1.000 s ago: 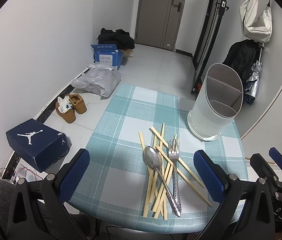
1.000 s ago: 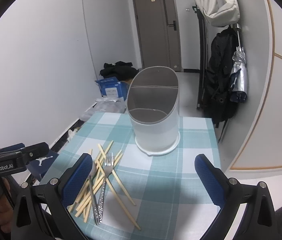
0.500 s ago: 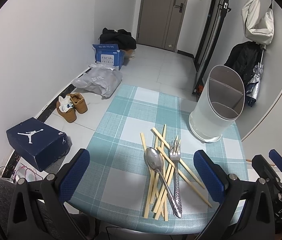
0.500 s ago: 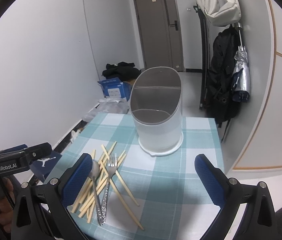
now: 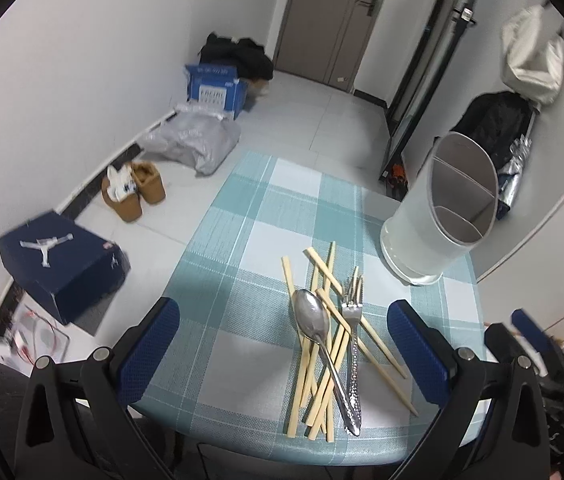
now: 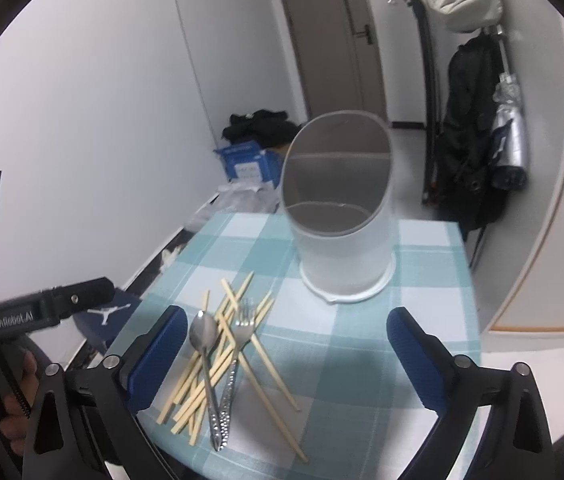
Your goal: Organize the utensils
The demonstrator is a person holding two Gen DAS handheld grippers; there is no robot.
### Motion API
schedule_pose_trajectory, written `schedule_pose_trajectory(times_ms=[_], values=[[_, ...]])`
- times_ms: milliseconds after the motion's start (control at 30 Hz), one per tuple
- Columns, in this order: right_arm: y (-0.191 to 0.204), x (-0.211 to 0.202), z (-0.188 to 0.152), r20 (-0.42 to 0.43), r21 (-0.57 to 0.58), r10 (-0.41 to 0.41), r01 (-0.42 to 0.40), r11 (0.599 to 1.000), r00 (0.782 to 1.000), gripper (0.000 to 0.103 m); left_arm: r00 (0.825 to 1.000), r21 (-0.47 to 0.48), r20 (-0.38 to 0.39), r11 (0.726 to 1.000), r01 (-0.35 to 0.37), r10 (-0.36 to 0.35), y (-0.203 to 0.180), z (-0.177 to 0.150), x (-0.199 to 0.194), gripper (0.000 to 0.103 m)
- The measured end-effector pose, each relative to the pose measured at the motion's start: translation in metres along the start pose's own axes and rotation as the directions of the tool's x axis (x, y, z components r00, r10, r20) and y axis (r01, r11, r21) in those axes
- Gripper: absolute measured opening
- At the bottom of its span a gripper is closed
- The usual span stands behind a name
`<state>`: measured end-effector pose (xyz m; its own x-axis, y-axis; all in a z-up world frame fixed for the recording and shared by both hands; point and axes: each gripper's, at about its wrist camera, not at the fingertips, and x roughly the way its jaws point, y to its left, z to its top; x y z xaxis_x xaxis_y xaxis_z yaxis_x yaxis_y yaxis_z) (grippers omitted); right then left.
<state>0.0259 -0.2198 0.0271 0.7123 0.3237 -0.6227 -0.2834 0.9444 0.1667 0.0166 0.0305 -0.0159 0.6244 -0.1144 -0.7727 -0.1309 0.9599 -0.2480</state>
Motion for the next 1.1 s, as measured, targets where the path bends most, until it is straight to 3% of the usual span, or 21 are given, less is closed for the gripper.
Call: schedule_pose_trajectory(times_ms=[167,233,367,533,667,733,867,933,1100], values=[[0.005,0.030,0.004,-0.103,0.018,0.068,-0.067,0.998,0.992,0.088,0.999,-0.096,-0.031,0.995,0.034,-0.037,0.019,0.011,0.011,0.102],[0.009,0.050,0.006,-0.173,0.017,0.104,-0.103,0.995,0.979,0.080,0.999,-0.122,-0.036,0.992,0.035,-0.039,0.027,0.015,0.014,0.102],[0.013,0.085,0.005,-0.266,0.016,0.139,-0.140,0.990,0.954,0.076,0.998,-0.169,-0.051,0.985,0.027,-0.037,0.039,0.023,0.024,0.102],[0.013,0.137,0.001,-0.364,0.027,0.166,-0.168,0.985,0.916,0.059,0.997,-0.197,-0.077,0.980,0.015,-0.031,0.049,0.026,0.035,0.102],[0.014,0.162,-0.001,-0.392,0.024,0.167,-0.171,0.985,0.905,0.054,0.994,-0.183,-0.106,0.983,0.006,-0.026,0.049,0.025,0.042,0.102],[0.016,0.170,-0.002,-0.404,0.021,0.177,-0.184,0.983,0.898,0.043,0.993,-0.167,-0.115,0.986,-0.009,-0.011,0.049,0.025,0.045,0.102],[0.018,0.173,-0.004,-0.402,0.022,0.193,-0.201,0.979,0.895,0.037,0.992,-0.139,-0.121,0.989,-0.049,0.033,0.051,0.025,0.053,0.102],[0.015,0.172,-0.002,-0.397,0.028,0.197,-0.203,0.979,0.896,0.024,0.990,-0.117,-0.121,0.989,-0.085,0.071,0.051,0.024,0.057,0.102],[0.009,0.163,0.005,-0.382,0.044,0.234,-0.236,0.971,0.894,0.007,0.986,-0.101,-0.159,0.993,-0.058,0.041,0.047,0.020,0.067,0.102]])
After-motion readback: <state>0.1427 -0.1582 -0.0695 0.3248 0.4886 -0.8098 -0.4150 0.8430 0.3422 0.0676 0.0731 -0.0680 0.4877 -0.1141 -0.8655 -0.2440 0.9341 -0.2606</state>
